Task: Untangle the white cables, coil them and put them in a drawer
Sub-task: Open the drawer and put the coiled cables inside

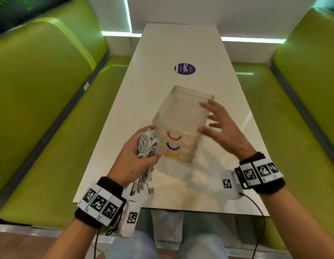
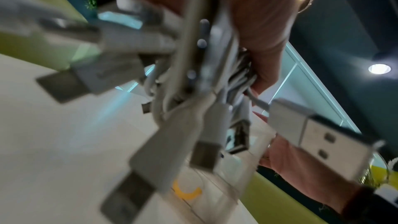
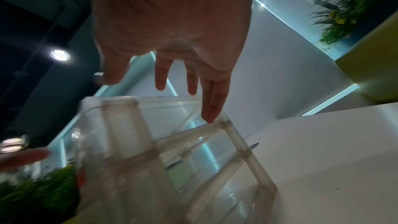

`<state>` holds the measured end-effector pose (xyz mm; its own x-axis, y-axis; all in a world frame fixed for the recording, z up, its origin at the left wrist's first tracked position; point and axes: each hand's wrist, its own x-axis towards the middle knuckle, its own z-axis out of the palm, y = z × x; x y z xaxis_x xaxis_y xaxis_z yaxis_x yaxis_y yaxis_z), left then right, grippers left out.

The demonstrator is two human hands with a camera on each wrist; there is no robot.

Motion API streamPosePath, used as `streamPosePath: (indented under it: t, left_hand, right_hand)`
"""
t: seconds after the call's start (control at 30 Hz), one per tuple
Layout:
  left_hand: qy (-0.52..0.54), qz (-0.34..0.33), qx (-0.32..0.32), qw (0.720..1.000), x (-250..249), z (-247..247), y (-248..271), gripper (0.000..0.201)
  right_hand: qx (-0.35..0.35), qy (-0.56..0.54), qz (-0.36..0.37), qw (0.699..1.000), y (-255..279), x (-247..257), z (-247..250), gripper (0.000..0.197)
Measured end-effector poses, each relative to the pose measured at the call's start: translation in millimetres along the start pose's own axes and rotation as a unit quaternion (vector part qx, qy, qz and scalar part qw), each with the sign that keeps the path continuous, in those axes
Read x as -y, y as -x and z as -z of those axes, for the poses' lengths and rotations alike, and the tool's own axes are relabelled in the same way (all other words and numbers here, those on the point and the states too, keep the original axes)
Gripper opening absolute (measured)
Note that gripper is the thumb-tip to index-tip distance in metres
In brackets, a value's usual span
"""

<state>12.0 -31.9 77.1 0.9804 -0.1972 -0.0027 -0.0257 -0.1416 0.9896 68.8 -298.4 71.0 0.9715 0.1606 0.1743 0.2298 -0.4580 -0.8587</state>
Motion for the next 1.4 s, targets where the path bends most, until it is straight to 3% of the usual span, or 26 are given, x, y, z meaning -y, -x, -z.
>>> streamPosePath:
  t: [0.07, 0.2, 0.3, 0.33, 0.4, 0.47, 0.5, 0.53, 0.6, 0.67, 0.77, 0.9, 1.07, 1.17, 1.23, 1.33, 1.4]
  left_hand:
    - [-0.022, 0.0, 0.022, 0.999, -1, 0, 1, 0.069]
    - [-0.075, 0.012, 0.085, 0.993, -4, 0, 7, 0.079]
    - [-0.12, 0.014, 0.128, 0.984, -4, 1, 15, 0.082]
    - [-0.129, 0.013, 0.132, 0.983, -4, 2, 17, 0.082]
    - [-0.138, 0.012, 0.131, 0.982, -4, 3, 19, 0.082]
    - [-0.138, 0.012, 0.13, 0.982, -4, 4, 19, 0.082]
    - [-0.137, 0.013, 0.13, 0.982, -4, 4, 18, 0.082]
    - [-0.137, 0.014, 0.129, 0.982, -3, 3, 18, 0.083]
    - [-0.139, 0.014, 0.127, 0.982, -2, 2, 17, 0.083]
    - [-0.138, 0.013, 0.128, 0.982, -1, 1, 17, 0.083]
    - [-0.133, 0.01, 0.125, 0.983, 0, 0, 18, 0.082]
    - [-0.135, 0.015, 0.116, 0.984, -1, 0, 19, 0.082]
    - [-0.155, 0.012, 0.115, 0.981, -3, -2, 20, 0.084]
    - [-0.161, 0.015, 0.114, 0.98, -4, -5, 20, 0.087]
    - [-0.162, 0.015, 0.113, 0.98, -5, -7, 19, 0.087]
    - [-0.162, 0.016, 0.113, 0.98, -5, -7, 19, 0.086]
    - [-0.165, 0.02, 0.115, 0.979, -5, -7, 19, 0.086]
  right_hand:
    - [0.065, 0.055, 0.01, 0.996, 14, 3, -8, 0.071]
    - [0.091, 0.039, 0.039, 0.994, 27, 7, -7, 0.053]
    - [0.155, 0.02, 0.036, 0.987, 37, 13, -2, 0.059]
    - [0.143, 0.04, 0.04, 0.988, 43, 16, -2, 0.065]
    - [0.033, 0.101, 0.079, 0.991, 61, 22, -5, 0.068]
    - [-0.092, 0.135, 0.146, 0.976, 82, 25, -13, 0.044]
    - [-0.096, 0.144, 0.162, 0.972, 92, 26, -20, 0.031]
    - [-0.059, 0.149, 0.157, 0.974, 101, 26, -28, 0.025]
    - [0.088, 0.209, 0.089, 0.97, 112, 22, -48, 0.032]
    - [0.206, 0.316, 0.024, 0.926, 112, 10, -70, 0.046]
    - [0.254, 0.379, -0.024, 0.89, 101, -3, -92, 0.06]
    - [0.294, 0.416, -0.049, 0.859, 94, -5, -105, 0.064]
    - [0.263, 0.338, -0.057, 0.902, 92, 8, -95, 0.048]
    - [0.349, 0.307, -0.039, 0.885, 103, 23, -93, 0.027]
    - [0.366, 0.294, -0.027, 0.883, 119, 29, -101, 0.024]
    - [0.267, 0.293, -0.036, 0.918, 121, 25, -103, 0.033]
    - [0.225, 0.337, -0.047, 0.913, 110, 16, -100, 0.042]
